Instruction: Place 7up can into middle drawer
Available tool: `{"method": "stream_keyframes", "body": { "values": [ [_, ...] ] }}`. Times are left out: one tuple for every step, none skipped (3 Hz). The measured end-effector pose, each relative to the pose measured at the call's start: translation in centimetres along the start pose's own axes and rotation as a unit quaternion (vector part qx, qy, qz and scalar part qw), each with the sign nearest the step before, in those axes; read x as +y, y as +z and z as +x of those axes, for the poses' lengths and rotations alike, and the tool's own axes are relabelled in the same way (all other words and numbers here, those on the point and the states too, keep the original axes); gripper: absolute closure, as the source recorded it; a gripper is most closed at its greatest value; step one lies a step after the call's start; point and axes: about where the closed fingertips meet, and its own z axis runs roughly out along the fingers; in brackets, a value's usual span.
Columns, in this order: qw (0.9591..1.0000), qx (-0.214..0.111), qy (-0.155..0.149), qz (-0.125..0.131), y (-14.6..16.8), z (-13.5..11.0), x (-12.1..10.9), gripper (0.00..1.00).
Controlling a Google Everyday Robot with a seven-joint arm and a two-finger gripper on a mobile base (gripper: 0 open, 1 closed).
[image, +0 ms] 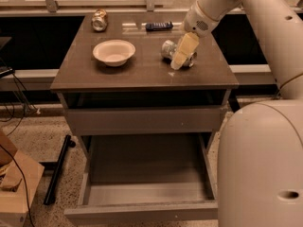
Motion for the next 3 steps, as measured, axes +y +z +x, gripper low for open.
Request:
{"method": "stream_keyframes", "body": {
  "values": [
    [0.9979, -0.042, 0.048, -0.006, 1.6, 0.3, -1.3, 0.0],
    [0.9949, -0.065, 0.077, -0.01, 2.7, 0.4, -2.2, 0.0],
    [0.9924, -0.07, 0.098, -0.023, 4.1, 0.8, -2.6, 0.17]
  ]
}}
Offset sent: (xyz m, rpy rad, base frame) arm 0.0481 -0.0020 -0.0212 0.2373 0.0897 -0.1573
